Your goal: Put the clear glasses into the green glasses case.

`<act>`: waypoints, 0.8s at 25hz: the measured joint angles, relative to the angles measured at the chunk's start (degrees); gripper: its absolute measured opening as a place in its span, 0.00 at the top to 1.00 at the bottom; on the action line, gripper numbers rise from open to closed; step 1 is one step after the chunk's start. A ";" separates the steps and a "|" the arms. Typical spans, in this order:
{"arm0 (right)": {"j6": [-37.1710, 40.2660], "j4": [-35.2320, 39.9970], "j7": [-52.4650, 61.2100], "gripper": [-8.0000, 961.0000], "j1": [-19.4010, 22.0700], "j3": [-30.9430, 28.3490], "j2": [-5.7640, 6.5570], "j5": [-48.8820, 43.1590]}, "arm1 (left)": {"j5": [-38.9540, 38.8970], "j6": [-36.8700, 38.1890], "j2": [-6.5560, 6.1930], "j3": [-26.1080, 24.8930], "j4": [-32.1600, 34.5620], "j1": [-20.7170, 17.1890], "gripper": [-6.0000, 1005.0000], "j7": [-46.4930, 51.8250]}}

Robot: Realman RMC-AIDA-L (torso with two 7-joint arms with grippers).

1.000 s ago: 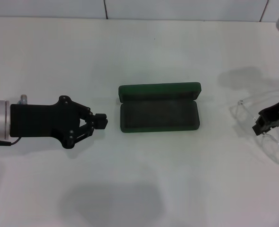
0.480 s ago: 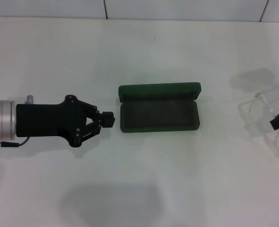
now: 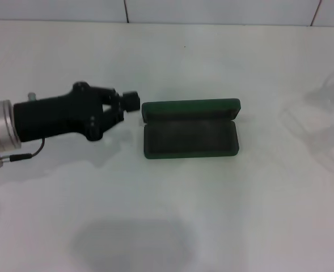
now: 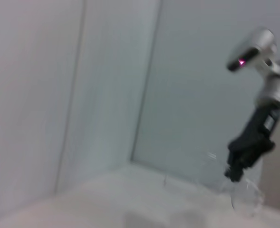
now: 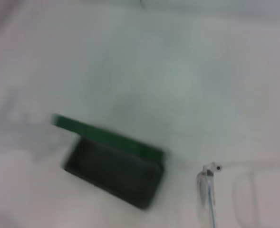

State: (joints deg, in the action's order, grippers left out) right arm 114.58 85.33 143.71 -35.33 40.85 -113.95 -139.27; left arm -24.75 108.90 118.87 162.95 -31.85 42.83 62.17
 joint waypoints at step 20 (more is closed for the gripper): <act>6.89 7.05 -34.58 0.94 7.22 4.14 -2.07 28.58 | -25.08 7.36 -1.07 0.00 4.16 -1.85 0.93 4.51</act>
State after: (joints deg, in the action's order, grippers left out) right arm 121.47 92.38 109.13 -28.11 44.99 -116.02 -110.69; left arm -49.82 116.25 117.80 162.95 -27.68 40.98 66.68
